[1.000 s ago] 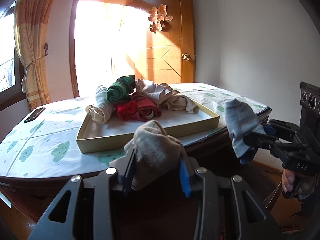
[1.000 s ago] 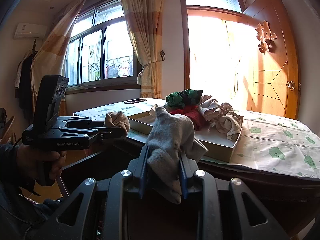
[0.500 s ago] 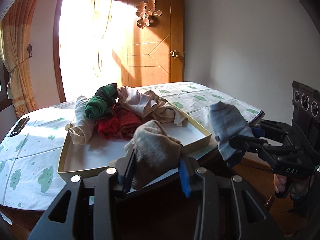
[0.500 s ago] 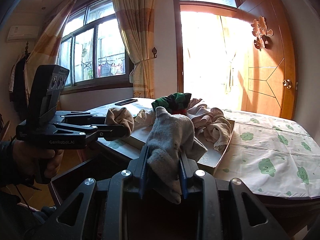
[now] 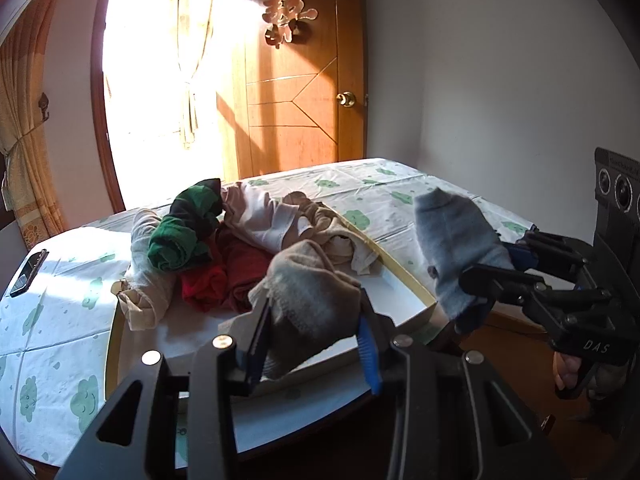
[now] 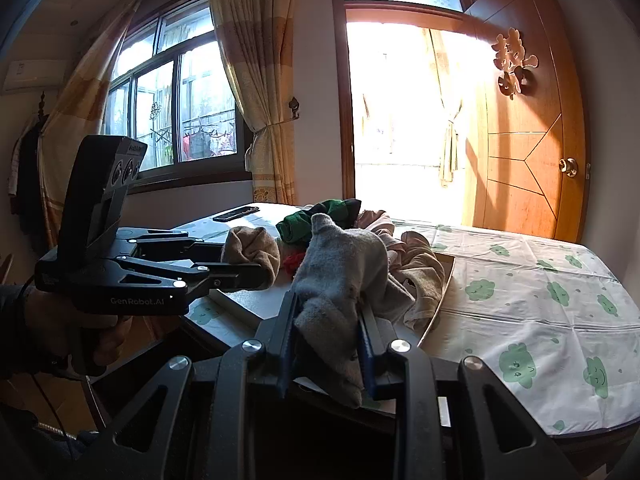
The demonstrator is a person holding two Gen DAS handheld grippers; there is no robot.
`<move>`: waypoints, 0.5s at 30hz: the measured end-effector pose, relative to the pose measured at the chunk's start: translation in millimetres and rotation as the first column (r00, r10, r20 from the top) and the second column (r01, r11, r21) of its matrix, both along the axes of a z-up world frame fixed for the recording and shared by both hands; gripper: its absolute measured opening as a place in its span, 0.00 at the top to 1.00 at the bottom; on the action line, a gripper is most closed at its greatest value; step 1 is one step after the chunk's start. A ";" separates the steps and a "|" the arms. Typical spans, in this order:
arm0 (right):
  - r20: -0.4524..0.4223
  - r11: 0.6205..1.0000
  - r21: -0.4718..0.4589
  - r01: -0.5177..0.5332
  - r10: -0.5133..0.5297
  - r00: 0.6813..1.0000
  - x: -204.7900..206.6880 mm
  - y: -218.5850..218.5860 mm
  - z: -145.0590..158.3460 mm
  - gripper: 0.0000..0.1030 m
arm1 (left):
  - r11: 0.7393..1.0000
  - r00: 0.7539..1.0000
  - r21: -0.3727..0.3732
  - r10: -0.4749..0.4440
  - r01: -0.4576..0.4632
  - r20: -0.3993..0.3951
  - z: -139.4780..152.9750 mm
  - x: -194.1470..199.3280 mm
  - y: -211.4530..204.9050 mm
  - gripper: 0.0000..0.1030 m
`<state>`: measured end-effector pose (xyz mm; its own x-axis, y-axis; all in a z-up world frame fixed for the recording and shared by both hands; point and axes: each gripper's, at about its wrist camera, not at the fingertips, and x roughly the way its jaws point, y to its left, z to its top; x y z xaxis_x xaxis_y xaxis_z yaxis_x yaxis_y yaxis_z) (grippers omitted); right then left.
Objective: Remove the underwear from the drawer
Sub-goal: 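Carry both socks over the tray and lower them onto the garments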
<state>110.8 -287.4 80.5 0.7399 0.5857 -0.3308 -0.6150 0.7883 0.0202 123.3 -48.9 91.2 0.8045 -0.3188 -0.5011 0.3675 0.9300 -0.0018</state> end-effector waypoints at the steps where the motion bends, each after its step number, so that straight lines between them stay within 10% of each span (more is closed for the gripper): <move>1: -0.003 1.000 -0.004 0.001 -0.001 1.000 3.1 1.3 1.8 0.71 | 1.000 1.000 -0.002 0.002 -0.002 -0.005 0.7 3.5 -0.6 0.63; 15: -0.045 1.000 -0.003 0.031 -0.031 0.998 43.6 0.1 9.6 0.71 | 1.000 0.996 -0.009 0.015 -0.016 -0.087 -2.5 44.5 -5.7 0.63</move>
<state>154.4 -287.3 90.1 0.7420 0.5619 -0.3655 -0.5886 0.8071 0.0459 167.9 -54.6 88.7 0.7631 -0.3119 -0.5660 0.3510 0.9354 -0.0422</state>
